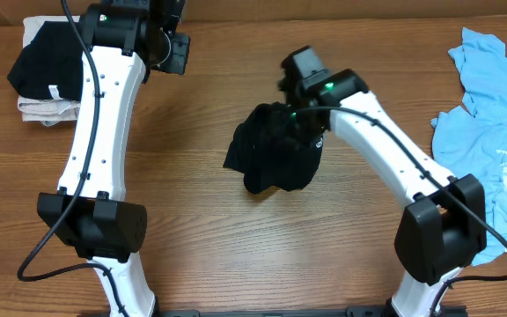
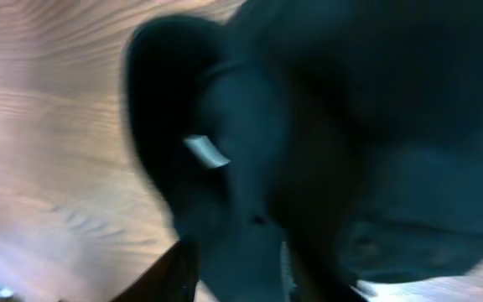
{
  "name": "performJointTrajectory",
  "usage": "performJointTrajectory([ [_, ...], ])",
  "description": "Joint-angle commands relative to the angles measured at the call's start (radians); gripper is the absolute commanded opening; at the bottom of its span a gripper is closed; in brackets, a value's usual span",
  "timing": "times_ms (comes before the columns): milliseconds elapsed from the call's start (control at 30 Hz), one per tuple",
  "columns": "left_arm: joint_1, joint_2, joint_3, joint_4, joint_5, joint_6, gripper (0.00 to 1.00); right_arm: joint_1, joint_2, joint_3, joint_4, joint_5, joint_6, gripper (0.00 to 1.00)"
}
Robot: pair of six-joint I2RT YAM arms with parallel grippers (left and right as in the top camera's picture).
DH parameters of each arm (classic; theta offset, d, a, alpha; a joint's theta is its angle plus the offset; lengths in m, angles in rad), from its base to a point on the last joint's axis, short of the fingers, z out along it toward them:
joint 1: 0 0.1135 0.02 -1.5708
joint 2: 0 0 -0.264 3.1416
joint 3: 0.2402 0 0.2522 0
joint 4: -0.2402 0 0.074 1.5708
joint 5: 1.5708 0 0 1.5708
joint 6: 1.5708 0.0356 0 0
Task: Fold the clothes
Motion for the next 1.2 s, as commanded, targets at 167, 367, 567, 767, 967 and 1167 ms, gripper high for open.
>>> performJointTrajectory([
  [167, 0.003, 0.008, 0.012, 0.015, -0.004, 0.022, 0.07, -0.008, -0.015, 0.020, 0.012, 0.195, -0.147, 0.45],
  [367, 0.003, 0.008, 0.012, 0.015, -0.005, 0.019, 0.09, -0.008, 0.035, 0.020, 0.066, 0.272, -0.170, 0.47],
  [567, 0.003, 0.008, 0.012, 0.016, -0.005, 0.019, 0.11, -0.009, 0.035, 0.025, 0.144, 0.282, -0.247, 0.47],
  [767, 0.003, 0.008, 0.012, 0.016, -0.005, 0.019, 0.12, -0.009, 0.035, 0.025, 0.172, 0.310, -0.329, 0.48],
  [967, 0.003, 0.008, 0.012, 0.016, -0.005, 0.019, 0.12, -0.008, 0.035, 0.025, 0.166, 0.256, -0.345, 0.48],
  [1167, 0.003, 0.008, 0.012, 0.016, -0.005, 0.019, 0.13, 0.048, 0.035, 0.014, 0.127, 0.150, -0.215, 0.37],
])
